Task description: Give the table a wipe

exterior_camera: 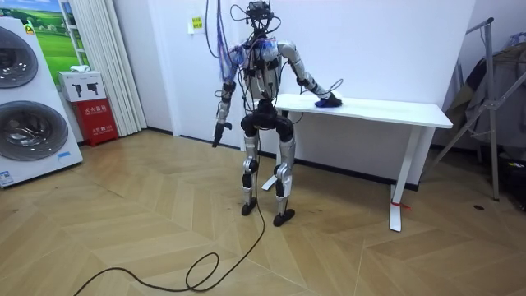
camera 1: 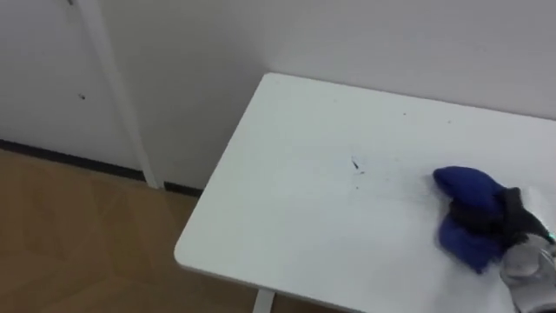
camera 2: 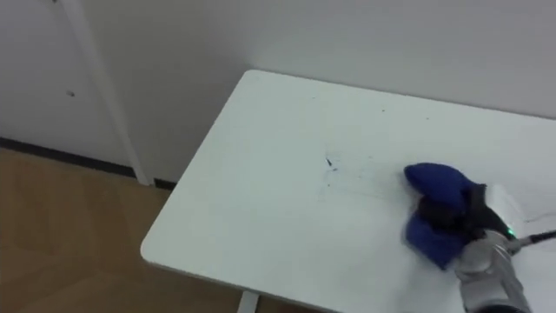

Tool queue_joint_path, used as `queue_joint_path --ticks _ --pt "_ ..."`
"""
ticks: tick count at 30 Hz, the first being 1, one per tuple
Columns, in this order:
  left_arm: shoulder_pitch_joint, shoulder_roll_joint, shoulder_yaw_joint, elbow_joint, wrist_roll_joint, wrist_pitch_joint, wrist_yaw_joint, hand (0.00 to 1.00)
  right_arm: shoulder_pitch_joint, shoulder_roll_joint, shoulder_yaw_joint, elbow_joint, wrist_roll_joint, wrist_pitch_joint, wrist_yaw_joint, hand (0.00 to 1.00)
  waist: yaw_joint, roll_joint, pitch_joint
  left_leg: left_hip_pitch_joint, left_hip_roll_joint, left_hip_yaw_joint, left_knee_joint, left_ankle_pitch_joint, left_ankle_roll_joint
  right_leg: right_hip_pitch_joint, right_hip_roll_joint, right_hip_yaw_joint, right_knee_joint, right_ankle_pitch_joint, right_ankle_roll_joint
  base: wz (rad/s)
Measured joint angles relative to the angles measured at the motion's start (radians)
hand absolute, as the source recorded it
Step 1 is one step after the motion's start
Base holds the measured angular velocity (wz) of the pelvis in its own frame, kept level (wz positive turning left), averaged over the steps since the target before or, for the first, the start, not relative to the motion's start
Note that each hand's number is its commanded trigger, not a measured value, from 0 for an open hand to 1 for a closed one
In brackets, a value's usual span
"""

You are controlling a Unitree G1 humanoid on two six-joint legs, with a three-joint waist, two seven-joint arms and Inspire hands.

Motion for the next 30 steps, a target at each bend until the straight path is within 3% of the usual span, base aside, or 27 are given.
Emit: queue_joint_path --ticks 1,4,7,10,11,12,14,17,19,21,24,28,30 --pt "-0.008 -0.001 -0.006 0.001 0.000 0.000 0.000 0.00 -0.002 0.001 0.008 -0.001 0.000 0.009 0.000 1.00 -0.001 0.001 0.0000 0.002 0.003 0.005 0.002 -0.001 -0.001 -0.003 0.002 0.006 0.007 0.000 0.000 -0.39" --pt "-0.059 -0.021 -0.047 0.003 0.000 0.002 0.003 0.00 -0.063 0.039 0.070 -0.012 -0.002 0.099 0.007 1.00 0.029 0.008 0.0007 0.001 0.021 0.045 0.008 -0.005 -0.010 -0.030 0.016 0.051 0.025 0.009 -0.015 -0.47" --pt "-0.119 -0.049 -0.110 0.036 0.000 0.009 0.000 0.00 -0.214 0.115 0.249 -0.044 -0.037 0.209 0.101 1.00 0.064 0.010 0.0024 -0.025 0.029 0.060 0.005 0.000 -0.016 -0.106 0.039 0.118 0.047 0.024 -0.039 -0.69" --pt "-0.167 -0.061 -0.149 0.064 -0.007 0.013 -0.006 0.00 -0.338 0.191 0.335 -0.027 -0.053 0.218 0.167 1.00 0.070 0.006 0.0043 -0.091 0.037 0.053 0.024 0.011 -0.016 -0.166 0.046 0.115 0.054 0.033 -0.051 -0.05" --pt "-0.190 -0.067 -0.168 0.068 -0.013 0.013 -0.010 0.00 -0.416 0.209 0.354 0.017 -0.051 0.209 0.195 1.00 0.072 0.005 0.0120 -0.126 0.036 0.040 0.029 0.020 -0.016 -0.198 0.046 0.108 0.060 0.034 -0.054 0.35" --pt "-0.200 -0.068 -0.186 0.069 -0.028 0.010 -0.015 0.00 -0.479 0.203 0.352 0.061 -0.030 0.195 0.206 1.00 0.082 0.006 0.0212 -0.160 0.035 0.023 0.035 0.030 -0.017 -0.224 0.045 0.095 0.060 0.035 -0.056 0.43" --pt "-0.205 -0.067 -0.194 0.076 -0.045 0.010 -0.015 0.00 -0.545 0.191 0.334 0.102 -0.007 0.189 0.204 1.00 0.085 0.008 0.0243 -0.207 0.029 -0.010 0.037 0.048 -0.017 -0.257 0.039 0.066 0.062 0.036 -0.058 0.52" --pt "-0.162 -0.058 -0.197 0.083 -0.047 0.034 -0.014 0.00 -0.552 0.115 0.308 0.162 0.012 0.116 0.187 1.00 0.096 0.013 0.0257 -0.236 0.025 -0.028 0.037 0.055 -0.016 -0.269 0.031 0.025 0.061 0.035 -0.057 0.38" --pt "-0.132 -0.041 -0.188 0.081 -0.059 0.036 -0.014 0.00 -0.507 0.042 0.276 0.183 0.065 0.083 0.167 1.00 0.090 0.008 0.0244 -0.234 0.020 -0.042 0.037 0.055 -0.016 -0.249 0.026 -0.014 0.051 0.031 -0.052 0.49" --pt "-0.118 -0.022 -0.171 0.084 -0.058 0.032 -0.014 0.00 -0.451 0.009 0.203 0.197 0.065 0.070 0.147 1.00 0.067 -0.004 0.0233 -0.223 0.007 -0.064 0.033 0.055 -0.016 -0.208 0.020 -0.042 0.024 0.022 -0.040 0.53" --pt "-0.098 -0.008 -0.160 0.084 -0.058 0.025 -0.013 0.00 -0.342 -0.038 0.135 0.199 0.081 0.051 0.123 1.00 0.062 -0.008 0.0221 -0.171 0.003 -0.070 0.027 0.041 -0.009 -0.145 0.019 -0.057 0.007 0.016 -0.032 0.19" --pt "-0.098 -0.009 -0.158 0.083 -0.059 0.005 -0.015 0.00 -0.268 -0.042 0.131 0.184 0.088 0.052 0.108 1.00 0.060 -0.010 0.0164 -0.117 0.004 -0.068 0.033 0.021 -0.011 -0.090 0.021 -0.054 0.009 0.007 -0.027 -0.08" --pt "-0.121 -0.016 -0.171 0.076 -0.065 0.001 -0.013 0.00 -0.272 -0.020 0.174 0.155 0.096 0.089 0.108 1.00 0.071 -0.007 0.0136 -0.094 0.010 -0.043 0.028 0.016 -0.012 -0.081 0.025 -0.021 0.013 0.004 -0.029 -0.34"
